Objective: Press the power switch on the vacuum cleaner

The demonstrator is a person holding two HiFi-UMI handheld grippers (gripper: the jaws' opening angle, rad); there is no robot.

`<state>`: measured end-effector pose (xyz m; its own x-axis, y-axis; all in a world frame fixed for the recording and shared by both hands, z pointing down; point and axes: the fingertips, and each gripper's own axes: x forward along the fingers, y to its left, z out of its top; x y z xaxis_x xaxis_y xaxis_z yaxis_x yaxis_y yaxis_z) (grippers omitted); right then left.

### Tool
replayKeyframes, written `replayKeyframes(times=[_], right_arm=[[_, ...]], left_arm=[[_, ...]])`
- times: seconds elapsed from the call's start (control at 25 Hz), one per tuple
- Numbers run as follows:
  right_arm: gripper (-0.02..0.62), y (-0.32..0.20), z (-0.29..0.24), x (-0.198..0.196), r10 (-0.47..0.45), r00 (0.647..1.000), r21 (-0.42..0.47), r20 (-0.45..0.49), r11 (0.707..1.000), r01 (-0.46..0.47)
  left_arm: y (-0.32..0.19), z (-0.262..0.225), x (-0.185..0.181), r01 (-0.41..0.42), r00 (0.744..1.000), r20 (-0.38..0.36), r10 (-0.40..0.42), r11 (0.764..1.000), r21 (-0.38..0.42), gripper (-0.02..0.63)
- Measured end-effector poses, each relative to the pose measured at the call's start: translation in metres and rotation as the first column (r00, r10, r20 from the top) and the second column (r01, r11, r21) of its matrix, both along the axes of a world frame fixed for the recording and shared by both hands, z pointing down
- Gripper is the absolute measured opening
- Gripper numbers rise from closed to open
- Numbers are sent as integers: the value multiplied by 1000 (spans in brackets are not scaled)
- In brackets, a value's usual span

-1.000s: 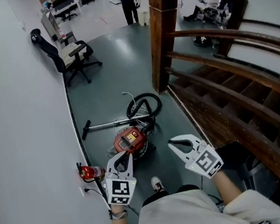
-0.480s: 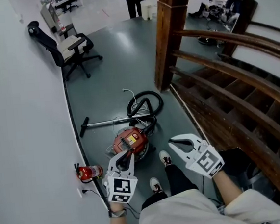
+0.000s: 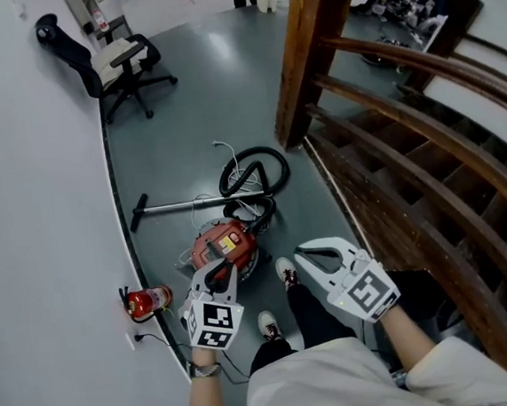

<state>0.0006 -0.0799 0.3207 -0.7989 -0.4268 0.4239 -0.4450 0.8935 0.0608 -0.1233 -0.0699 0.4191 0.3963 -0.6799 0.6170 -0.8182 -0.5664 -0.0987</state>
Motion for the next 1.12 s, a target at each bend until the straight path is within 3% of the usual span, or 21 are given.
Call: replayKeyframes(times=[0.6, 1.12], right_arm=[[31, -29, 94, -14, -46, 996, -117, -73, 992, 37], [31, -46, 180, -16, -1, 995, -258, -96, 966, -23]], left_arm=[[-36, 111, -4, 5, 1000, 5, -4, 987, -163, 55], [-58, 192, 5, 43, 998, -42, -56, 964, -262, 55]])
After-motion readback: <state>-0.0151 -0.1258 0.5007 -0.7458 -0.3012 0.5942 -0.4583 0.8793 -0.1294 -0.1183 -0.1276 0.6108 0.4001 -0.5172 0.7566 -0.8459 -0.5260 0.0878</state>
